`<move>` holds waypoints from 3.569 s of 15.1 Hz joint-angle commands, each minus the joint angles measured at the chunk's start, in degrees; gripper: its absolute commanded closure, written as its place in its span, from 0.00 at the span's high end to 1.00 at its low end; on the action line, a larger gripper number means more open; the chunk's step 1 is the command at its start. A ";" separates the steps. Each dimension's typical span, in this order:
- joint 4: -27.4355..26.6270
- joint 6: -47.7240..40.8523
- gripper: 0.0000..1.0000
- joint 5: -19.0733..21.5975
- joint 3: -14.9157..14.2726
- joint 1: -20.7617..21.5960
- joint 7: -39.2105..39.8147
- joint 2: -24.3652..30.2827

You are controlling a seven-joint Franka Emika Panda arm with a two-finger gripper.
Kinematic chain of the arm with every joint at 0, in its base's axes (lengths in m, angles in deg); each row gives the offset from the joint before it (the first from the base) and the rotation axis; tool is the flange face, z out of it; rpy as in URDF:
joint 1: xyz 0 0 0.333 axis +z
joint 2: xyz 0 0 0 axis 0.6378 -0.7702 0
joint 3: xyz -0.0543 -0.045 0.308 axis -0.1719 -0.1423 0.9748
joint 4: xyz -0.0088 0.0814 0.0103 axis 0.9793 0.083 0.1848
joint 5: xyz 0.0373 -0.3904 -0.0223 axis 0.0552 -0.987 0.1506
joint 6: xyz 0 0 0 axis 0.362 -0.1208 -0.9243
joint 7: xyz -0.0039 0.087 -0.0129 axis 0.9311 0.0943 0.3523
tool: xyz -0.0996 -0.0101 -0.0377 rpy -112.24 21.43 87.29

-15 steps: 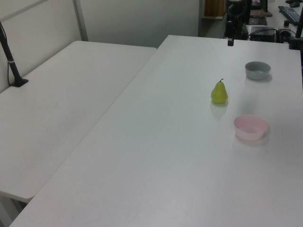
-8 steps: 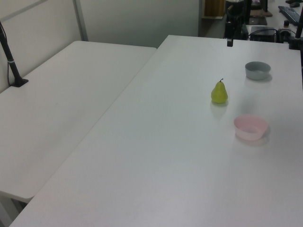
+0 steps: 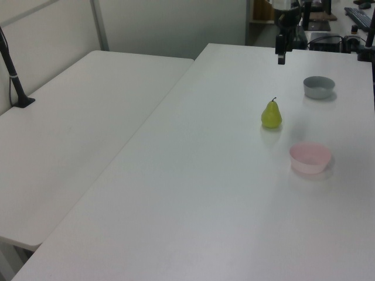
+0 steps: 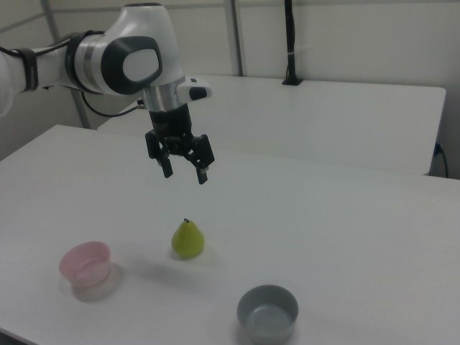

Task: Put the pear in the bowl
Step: 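Move the open gripper down over the green pear, then close the gripper on the green pear and lift it, then carry the held pear over to the pink bowl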

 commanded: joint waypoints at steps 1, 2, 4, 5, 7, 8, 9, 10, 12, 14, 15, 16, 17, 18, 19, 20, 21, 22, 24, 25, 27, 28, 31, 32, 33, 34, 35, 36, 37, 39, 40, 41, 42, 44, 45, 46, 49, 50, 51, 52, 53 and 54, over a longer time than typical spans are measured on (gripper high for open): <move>-1.20 6.43 1.00 -0.40 -0.24 1.50 2.57 -4.46; -1.38 9.84 1.00 -0.40 -0.24 2.20 2.57 -7.09; -1.73 10.76 1.00 -0.49 -0.24 2.65 5.27 -9.04; -2.86 10.67 1.00 -0.40 -0.24 3.17 8.34 -8.96; -6.11 11.89 1.00 -0.40 -0.24 6.76 8.20 -10.09; -7.43 13.12 1.00 -0.66 -0.32 7.56 8.11 -10.80; -8.75 14.61 1.00 -1.01 -0.24 7.74 8.11 -11.50; -9.72 16.02 1.00 -1.88 -0.32 7.66 8.11 -11.86; -11.39 17.43 1.00 -3.38 -0.32 7.40 8.11 -12.04; -12.80 19.10 1.00 -4.26 -0.32 7.13 8.28 -12.04; -12.98 19.54 1.00 -4.44 -0.41 6.87 8.89 -12.04; -12.98 19.55 1.00 -4.53 -0.50 6.78 8.98 -12.04; -13.07 19.55 1.00 -4.88 -0.59 6.78 9.86 -12.04; -13.76 19.63 0.97 -5.49 -0.76 6.34 10.82 -12.04; -13.86 19.90 0.85 -6.28 -0.76 6.25 11.01 -12.13; -13.95 20.33 0.69 -6.46 -0.76 6.17 11.01 -12.47; -13.95 20.34 0.50 -6.46 -0.76 5.90 11.01 -12.57; -13.95 20.34 0.40 -6.46 -0.76 5.81 11.01 -12.57; -13.77 20.25 0.26 -6.46 -0.85 5.72 11.09 -12.22; -13.60 19.99 0.23 -6.46 -0.94 5.38 11.09 -11.69; -13.42 19.37 0.23 -6.03 -0.94 4.59 11.01 -8.19; -13.42 19.11 0.24 -5.94 -0.94 4.58 10.57 -6.61; -8.43 10.69 0.24 -5.50 -2.34 4.41 10.83 -0.63; -7.71 9.45 0.24 -5.50 -2.78 4.41 10.92 1.04; -7.71 9.18 0.24 -5.50 -3.05 4.41 10.92 1.93; -7.71 9.00 0.24 -5.50 -3.05 4.41 11.01 2.63; -7.79 9.00 0.24 -5.50 -3.05 4.41 10.92 3.07; -7.88 8.91 0.24 -5.50 -3.05 4.49 10.92 3.43; -7.88 8.56 0.24 -5.41 -3.05 4.76 10.83 3.69; -7.80 5.59 0.24 -5.50 -3.05 6.68 10.57 4.39; -8.06 4.44 0.24 -5.24 -3.05 10.08 9.78 4.83; -8.58 2.78 0.24 -4.45 -2.87 11.95 8.04 6.40; -9.80 1.11 0.24 -4.09 -2.79 14.66 7.06 8.51; -11.83 -0.40 0.24 -4.00 -2.78 18.10 5.31 11.41; -12.62 -0.75 0.24 -4.00 -2.78 19.77 3.99 12.65; -13.15 -1.02 0.24 -4.00 -2.78 21.27 2.84 13.53; -16.40 -1.28 0.25 -3.91 -2.87 27.33 0.38 16.16; -17.10 -1.28 0.25 -3.91 -2.87 28.48 -0.24 16.43; -17.72 -1.28 0.25 -3.83 -2.87 29.45 -1.03 17.05; -18.68 -1.11 0.25 -3.83 -2.79 29.80 -1.47 17.57; -19.91 -0.93 0.25 -3.83 -2.78 29.89 -1.39 18.62; -20.62 -0.93 0.25 -3.83 -2.70 29.98 -1.39 18.90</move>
